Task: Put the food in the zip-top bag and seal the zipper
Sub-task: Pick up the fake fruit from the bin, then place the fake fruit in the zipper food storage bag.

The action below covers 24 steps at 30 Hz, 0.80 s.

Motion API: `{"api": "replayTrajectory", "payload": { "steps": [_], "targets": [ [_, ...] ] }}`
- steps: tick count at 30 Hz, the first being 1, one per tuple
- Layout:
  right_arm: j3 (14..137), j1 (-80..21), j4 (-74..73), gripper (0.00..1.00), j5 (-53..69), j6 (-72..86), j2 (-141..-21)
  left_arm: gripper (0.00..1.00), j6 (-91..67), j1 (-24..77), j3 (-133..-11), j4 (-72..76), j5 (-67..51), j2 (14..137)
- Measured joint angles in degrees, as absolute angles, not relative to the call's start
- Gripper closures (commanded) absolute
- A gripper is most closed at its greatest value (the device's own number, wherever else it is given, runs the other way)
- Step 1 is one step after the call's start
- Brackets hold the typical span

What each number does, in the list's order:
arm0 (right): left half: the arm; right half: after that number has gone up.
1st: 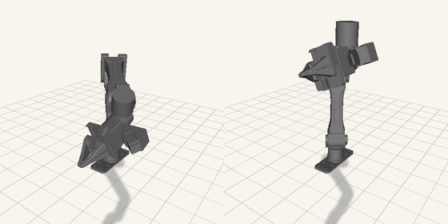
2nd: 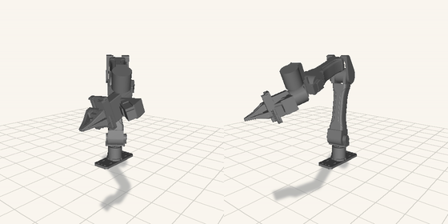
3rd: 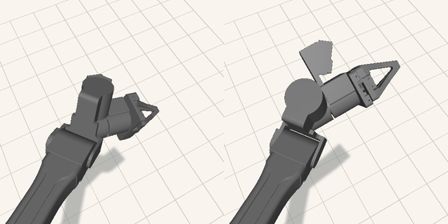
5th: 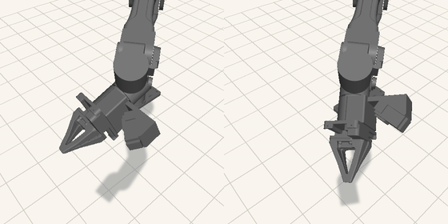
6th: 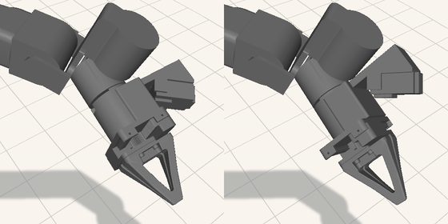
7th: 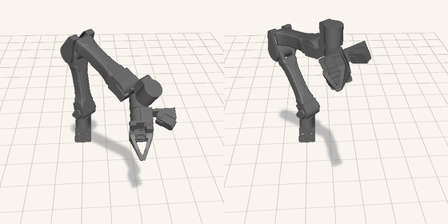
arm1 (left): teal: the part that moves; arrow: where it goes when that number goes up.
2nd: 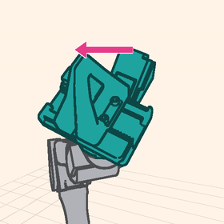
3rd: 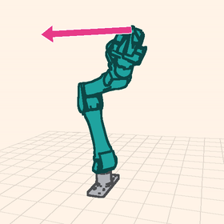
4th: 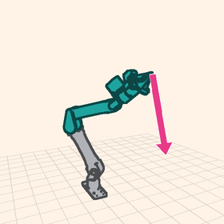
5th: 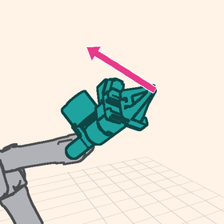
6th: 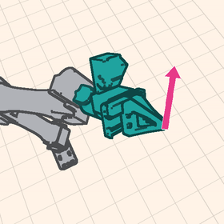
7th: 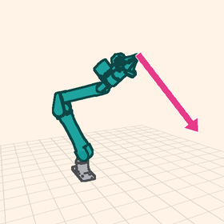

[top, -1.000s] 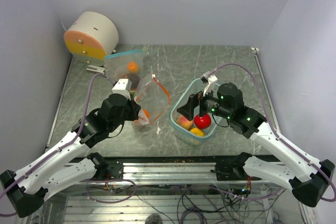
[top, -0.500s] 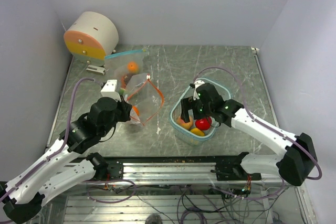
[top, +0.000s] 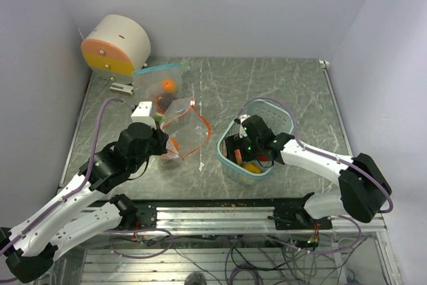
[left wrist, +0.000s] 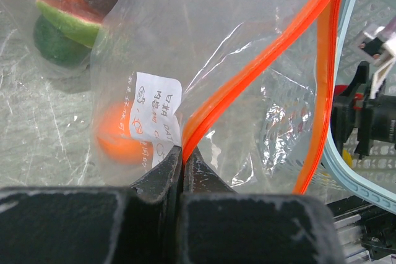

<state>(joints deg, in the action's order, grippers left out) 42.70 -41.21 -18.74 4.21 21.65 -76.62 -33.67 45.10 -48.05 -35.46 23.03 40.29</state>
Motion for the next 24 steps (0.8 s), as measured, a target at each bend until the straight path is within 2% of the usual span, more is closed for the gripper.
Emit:
{"api": "replayTrajectory", "payload": {
  "steps": [2, 6, 8, 13, 19, 24],
  "targets": [
    [42.0, -41.2, -17.5, 0.14, 4.3, 21.6, -78.2, 0.93, -33.7, 45.1, -48.1, -35.5, 23.0, 40.3],
    [40.9, -41.2, -15.7, 0.39, 4.3, 21.7, -79.2, 0.93, -33.7, 45.1, -48.1, -35.5, 23.0, 40.4],
    [40.9, -41.2, -15.5, 0.45, 4.3, 21.6, -79.2, 0.93, -33.7, 45.1, -48.1, -35.5, 23.0, 40.4],
    [41.9, -41.2, -17.6, 0.45, 2.9, 21.5, -76.3, 0.93, -33.7, 45.1, -48.1, -35.4, 23.0, 40.6],
    [48.1, -41.2, -22.5, 0.46, 1.0, 20.4, -66.0, 0.93, -33.7, 45.1, -48.1, -35.4, 22.9, 40.6],
    [50.7, -41.2, -21.3, 0.46, 6.8, 19.1, -57.2, 0.93, -33.7, 45.1, -48.1, -34.9, 22.7, 41.0]
  ]
}}
